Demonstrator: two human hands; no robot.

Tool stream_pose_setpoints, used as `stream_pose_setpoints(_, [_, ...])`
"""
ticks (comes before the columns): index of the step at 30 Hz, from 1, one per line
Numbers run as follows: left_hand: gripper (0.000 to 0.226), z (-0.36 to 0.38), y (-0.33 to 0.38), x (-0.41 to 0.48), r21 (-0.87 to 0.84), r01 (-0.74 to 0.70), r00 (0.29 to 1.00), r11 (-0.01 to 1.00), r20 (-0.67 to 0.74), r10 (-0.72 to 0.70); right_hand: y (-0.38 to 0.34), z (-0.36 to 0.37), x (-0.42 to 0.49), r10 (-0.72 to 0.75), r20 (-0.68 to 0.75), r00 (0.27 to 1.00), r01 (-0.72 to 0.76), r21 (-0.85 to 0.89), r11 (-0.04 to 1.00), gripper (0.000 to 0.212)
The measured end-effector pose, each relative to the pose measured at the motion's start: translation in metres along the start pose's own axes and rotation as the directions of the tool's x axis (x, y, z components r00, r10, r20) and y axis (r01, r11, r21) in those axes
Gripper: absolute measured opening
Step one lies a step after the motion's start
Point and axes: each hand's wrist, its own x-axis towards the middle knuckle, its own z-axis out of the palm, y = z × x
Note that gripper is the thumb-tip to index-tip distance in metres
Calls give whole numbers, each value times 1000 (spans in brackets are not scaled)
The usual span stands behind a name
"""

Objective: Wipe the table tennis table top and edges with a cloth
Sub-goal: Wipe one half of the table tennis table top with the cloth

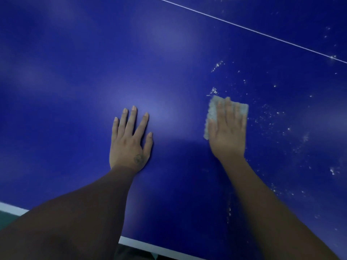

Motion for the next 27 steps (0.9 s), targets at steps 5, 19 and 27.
stream_pose_setpoints(5, [61, -1, 1, 0, -6, 3, 1000, 1000, 5, -3, -11, -3, -13, 70, -9, 998, -70, -34, 997, 64])
stream_pose_setpoints(19, [62, -3, 2, 2, -13, 7, 1000, 1000, 12, -7, 14, -14, 46, 66, -21, 998, -66, 4, 998, 64])
stream_pose_setpoints(27, [61, -1, 1, 2, -20, -7, 1000, 1000, -12, 6, -61, -3, 76, -180, 7, 984, 180, -26, 983, 62])
